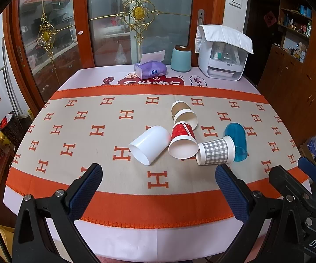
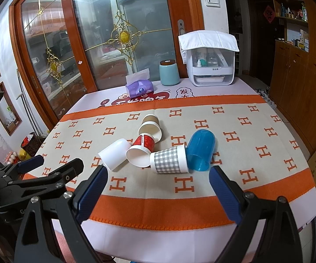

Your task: Flip cup upside down

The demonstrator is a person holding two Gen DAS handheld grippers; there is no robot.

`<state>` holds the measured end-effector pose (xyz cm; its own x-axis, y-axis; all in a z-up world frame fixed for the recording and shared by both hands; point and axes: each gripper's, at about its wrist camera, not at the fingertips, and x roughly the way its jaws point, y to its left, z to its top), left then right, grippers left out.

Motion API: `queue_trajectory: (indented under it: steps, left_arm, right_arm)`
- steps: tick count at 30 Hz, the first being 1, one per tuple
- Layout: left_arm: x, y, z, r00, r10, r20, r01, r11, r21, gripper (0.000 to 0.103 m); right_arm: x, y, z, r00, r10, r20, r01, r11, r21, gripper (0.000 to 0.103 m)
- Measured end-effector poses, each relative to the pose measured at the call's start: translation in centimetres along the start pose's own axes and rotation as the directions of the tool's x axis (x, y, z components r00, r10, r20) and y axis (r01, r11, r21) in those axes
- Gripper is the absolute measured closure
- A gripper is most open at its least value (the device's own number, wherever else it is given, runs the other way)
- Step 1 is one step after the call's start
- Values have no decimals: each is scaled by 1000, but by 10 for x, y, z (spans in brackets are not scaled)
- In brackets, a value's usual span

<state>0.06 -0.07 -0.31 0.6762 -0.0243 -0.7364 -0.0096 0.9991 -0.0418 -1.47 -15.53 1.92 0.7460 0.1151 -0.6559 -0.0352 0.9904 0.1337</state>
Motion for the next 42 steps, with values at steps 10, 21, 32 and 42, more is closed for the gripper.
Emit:
queue_trajectory:
  steps: [10, 21, 32, 42]
  left_arm:
    - [-3, 0, -2, 1000, 1, 19, -1, 1000, 5, 3]
    - [-7, 4, -6, 1000, 0, 18, 0, 1000, 0, 3]
    - [-7, 7, -7, 1000, 2, 12, -2, 1000, 1, 3]
    - [2, 11, -5, 1000, 11, -24, -10, 1000, 10, 2]
  right_arm:
    - [-1, 1, 1, 1000, 3, -1, -3, 1000, 1, 9]
    - [-1, 2, 0, 1000, 2, 0, -2, 1000, 0, 9]
    - [0, -1, 3, 1000, 1, -2, -1, 1000, 1, 9]
    - [13, 8, 0, 1000, -2, -26, 2, 1000, -13, 9]
